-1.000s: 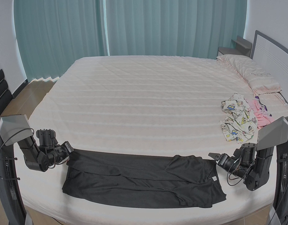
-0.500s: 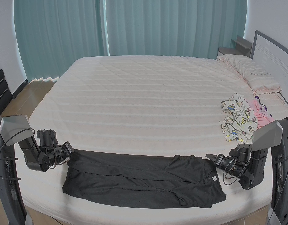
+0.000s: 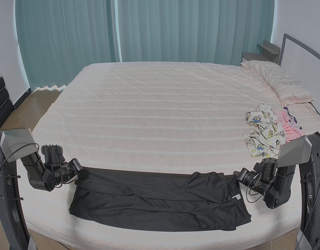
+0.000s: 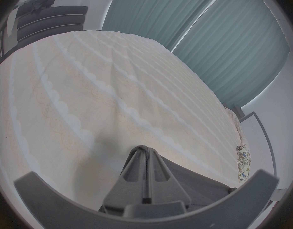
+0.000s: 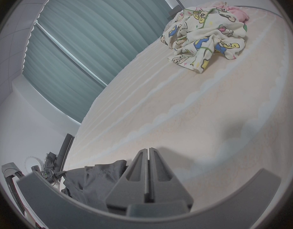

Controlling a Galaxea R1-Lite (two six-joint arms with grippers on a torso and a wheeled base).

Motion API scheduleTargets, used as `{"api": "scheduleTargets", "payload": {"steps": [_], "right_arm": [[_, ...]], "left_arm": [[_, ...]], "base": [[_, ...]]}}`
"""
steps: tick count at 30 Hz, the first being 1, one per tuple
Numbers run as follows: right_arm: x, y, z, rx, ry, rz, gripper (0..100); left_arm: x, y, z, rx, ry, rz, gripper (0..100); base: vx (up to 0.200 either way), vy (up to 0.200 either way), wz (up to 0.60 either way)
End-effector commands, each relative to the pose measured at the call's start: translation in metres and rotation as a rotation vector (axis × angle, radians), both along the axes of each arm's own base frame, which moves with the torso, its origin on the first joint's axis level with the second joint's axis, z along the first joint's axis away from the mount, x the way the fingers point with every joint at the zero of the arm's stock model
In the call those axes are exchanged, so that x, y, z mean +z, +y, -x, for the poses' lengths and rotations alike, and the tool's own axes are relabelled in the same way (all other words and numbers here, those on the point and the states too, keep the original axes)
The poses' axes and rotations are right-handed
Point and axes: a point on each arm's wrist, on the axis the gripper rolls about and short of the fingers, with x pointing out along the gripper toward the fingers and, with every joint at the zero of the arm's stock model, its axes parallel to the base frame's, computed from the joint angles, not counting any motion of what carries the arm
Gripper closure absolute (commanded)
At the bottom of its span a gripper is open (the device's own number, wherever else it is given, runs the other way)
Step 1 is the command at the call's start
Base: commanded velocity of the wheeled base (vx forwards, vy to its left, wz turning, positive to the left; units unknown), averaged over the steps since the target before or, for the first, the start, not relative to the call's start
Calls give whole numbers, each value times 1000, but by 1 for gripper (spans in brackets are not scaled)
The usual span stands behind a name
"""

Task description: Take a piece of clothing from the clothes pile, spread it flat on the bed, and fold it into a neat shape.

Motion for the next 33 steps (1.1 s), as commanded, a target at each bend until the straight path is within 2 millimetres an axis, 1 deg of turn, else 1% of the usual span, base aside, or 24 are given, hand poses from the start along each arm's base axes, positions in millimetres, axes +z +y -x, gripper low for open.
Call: {"api": "scheduleTargets", "payload": {"steps": [1,10,14,18,19,21,22,27,28,31,32,33], "right_arm": [[3,-1,-8,-8,-36,-6,100],[5,-3,-16,-17,-70,-13,100],[-1,-4,-19,-20,-66,-12,100],[-1,-4,-19,-18,-66,-11,100],[-2,-4,-19,-18,-64,-11,100],[-3,-4,-18,-18,-60,-10,100],[-3,-4,-18,-19,-58,-12,0],[-1,-5,-16,-24,-53,-12,0],[-1,-6,-15,-28,-50,-11,0],[1,-9,-10,-38,-36,-10,0],[1,-10,-7,-40,-28,-10,0],[1,-10,-7,-40,-28,-10,0]], "left_arm": [[-4,0,0,0,10,2,100],[-8,0,-1,0,18,3,100],[-12,0,0,0,27,2,100],[-12,0,0,0,29,2,100],[-12,-1,0,-3,28,3,0],[-11,-1,-1,-3,26,4,0],[-11,-1,-2,-3,21,4,0],[-5,-1,-4,15,1,23,0],[-2,0,-4,25,-7,35,0],[19,2,3,32,-31,73,0],[24,5,9,11,-27,94,0],[24,5,9,11,-27,94,0]], "base": [[0,0,0],[0,0,0],[0,0,0],[0,0,0],[0,0,0],[0,0,0],[0,0,0],[0,0,0],[0,0,0],[0,0,0],[0,0,0],[0,0,0]]}}
